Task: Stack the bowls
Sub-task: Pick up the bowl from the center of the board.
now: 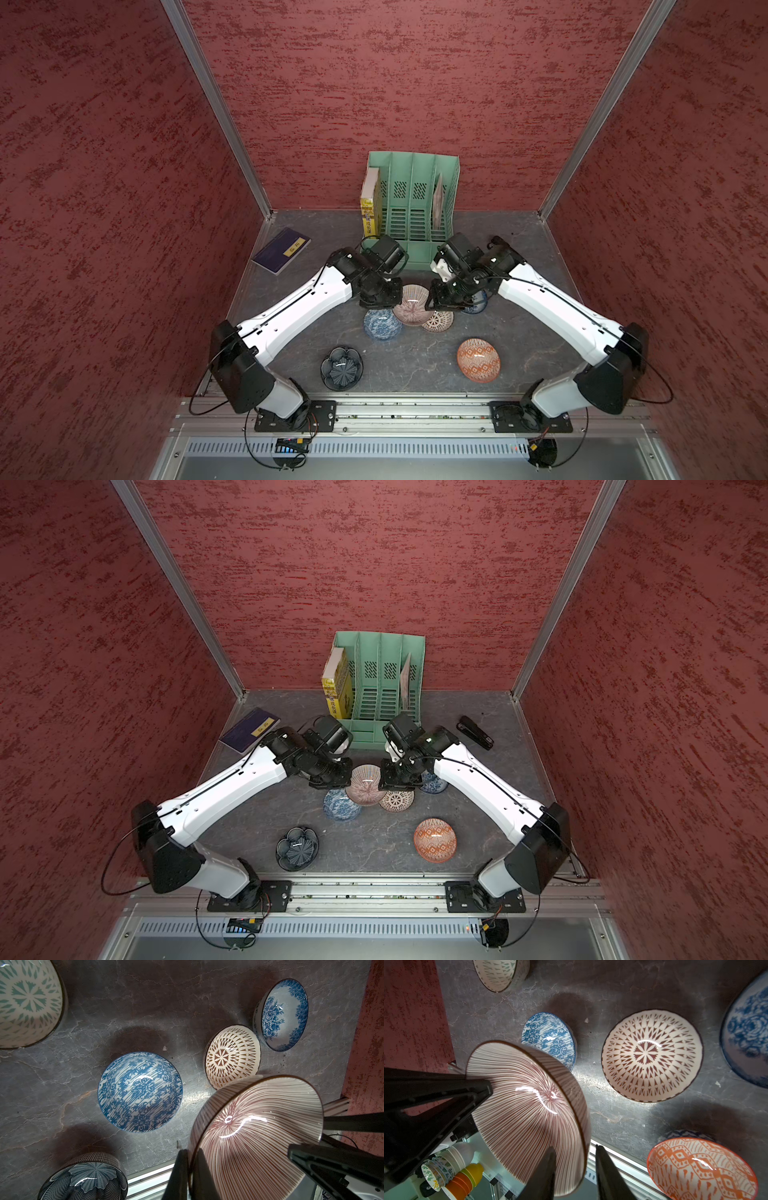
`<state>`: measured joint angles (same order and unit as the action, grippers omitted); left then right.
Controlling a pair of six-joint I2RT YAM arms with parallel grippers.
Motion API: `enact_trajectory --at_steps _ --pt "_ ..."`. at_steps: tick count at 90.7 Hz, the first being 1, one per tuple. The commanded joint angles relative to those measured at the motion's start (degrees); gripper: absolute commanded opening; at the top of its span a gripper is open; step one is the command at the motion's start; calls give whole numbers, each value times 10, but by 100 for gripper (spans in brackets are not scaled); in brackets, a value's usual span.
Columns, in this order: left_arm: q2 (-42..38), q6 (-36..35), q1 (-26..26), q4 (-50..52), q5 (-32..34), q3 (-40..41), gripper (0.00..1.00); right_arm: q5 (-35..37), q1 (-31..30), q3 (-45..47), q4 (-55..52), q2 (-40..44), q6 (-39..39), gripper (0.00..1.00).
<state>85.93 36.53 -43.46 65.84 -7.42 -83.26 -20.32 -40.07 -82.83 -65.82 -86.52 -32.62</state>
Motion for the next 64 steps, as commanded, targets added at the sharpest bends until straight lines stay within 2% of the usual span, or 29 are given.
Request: enact_trajectory --at_steps 1,15,40,64 --pt "-7 -6 -3 -26 -9 -4 0 11 -8 5 4 -2 -3 31" --pt "-8 -5 -3 -28 -8 3 0 13 -10 5 4 -5 -4 23" --pt "-9 -6 -4 -29 -7 10 0 31 -10 -2 -5 -3 -6 28" --pt "-11 -5 -6 -29 -6 15 0 33 -10 -3 -9 -6 -6 23"
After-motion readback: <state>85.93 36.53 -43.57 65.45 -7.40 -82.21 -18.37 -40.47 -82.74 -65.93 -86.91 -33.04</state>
